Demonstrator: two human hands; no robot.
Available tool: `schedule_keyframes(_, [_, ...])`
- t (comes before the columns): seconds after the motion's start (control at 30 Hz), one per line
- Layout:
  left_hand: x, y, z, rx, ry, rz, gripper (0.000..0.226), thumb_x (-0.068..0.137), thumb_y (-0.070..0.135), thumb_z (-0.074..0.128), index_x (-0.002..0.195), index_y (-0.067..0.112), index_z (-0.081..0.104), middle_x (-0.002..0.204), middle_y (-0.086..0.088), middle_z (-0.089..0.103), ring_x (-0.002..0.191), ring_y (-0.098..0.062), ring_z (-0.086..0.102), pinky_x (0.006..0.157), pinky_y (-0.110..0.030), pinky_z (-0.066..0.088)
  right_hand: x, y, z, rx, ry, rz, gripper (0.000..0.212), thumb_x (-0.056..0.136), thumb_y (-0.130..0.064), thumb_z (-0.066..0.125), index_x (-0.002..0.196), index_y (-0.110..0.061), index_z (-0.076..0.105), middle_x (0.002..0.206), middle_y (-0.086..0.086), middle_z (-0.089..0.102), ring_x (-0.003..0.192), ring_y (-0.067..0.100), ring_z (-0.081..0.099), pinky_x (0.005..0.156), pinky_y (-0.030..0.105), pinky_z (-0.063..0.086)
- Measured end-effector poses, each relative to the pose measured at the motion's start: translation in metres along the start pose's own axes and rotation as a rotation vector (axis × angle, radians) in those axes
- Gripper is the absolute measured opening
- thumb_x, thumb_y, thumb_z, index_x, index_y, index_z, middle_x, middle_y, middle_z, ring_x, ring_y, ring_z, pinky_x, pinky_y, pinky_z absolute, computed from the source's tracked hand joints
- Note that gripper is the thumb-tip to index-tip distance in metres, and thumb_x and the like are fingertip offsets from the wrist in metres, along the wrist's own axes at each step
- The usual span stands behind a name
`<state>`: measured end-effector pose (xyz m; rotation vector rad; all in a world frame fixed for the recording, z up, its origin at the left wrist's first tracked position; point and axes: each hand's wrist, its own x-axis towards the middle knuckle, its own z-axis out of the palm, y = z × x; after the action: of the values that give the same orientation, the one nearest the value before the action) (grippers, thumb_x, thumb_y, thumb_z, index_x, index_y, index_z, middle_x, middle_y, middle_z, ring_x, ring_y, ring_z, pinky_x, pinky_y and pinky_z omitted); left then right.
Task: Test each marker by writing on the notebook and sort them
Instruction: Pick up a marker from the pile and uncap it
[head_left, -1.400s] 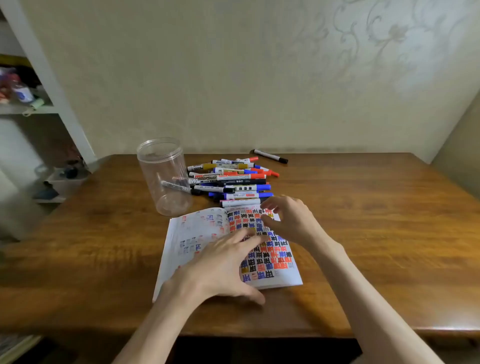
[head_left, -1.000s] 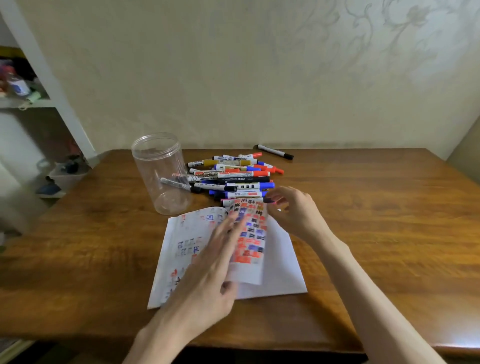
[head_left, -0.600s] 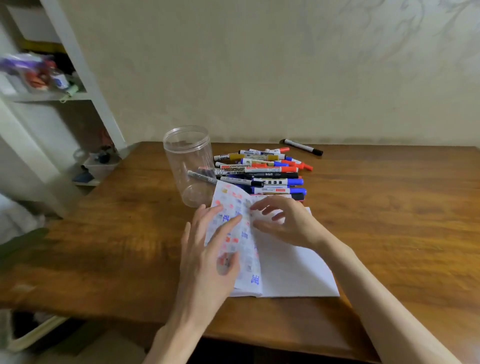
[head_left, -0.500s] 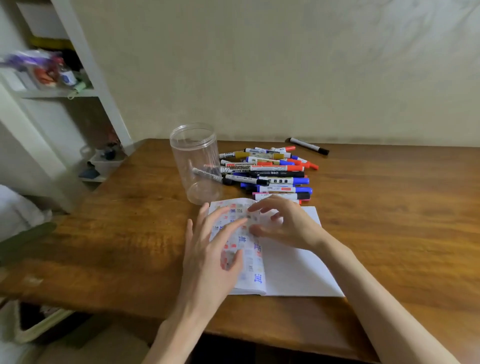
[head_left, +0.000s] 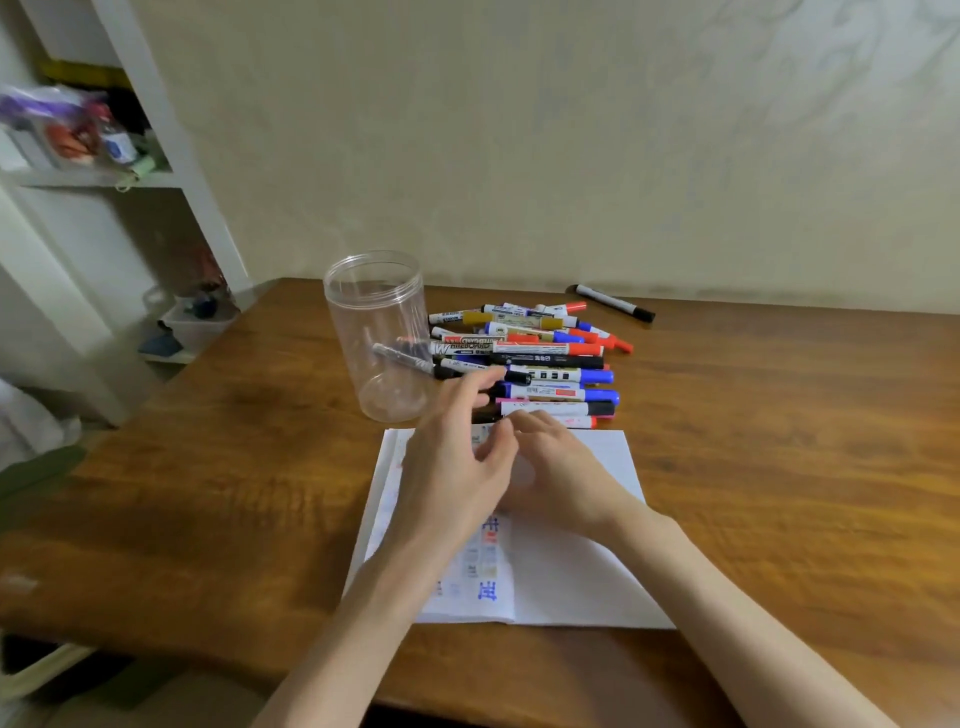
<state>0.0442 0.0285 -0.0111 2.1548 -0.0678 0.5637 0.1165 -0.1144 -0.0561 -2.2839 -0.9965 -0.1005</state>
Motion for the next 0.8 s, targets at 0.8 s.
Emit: schedule_keyframes(0.8, [0.024,-0.069,0.053,-0.129,0.014,-0.015,0.063,0.092,0.006,0.073,0.144,0.031,0.047,0.132,0.008,0.056,0.113,-0.003,0.061,0.086,-0.01,0.051,-0.001,0.072,-0.018,-0.422,0.379,0.1,0.031,0.087,-0.027,0.085,0.113,-0.014,0.075,0.116,0.007,0.072,0.102,0.027,0.054,0.077,0.036,0.044])
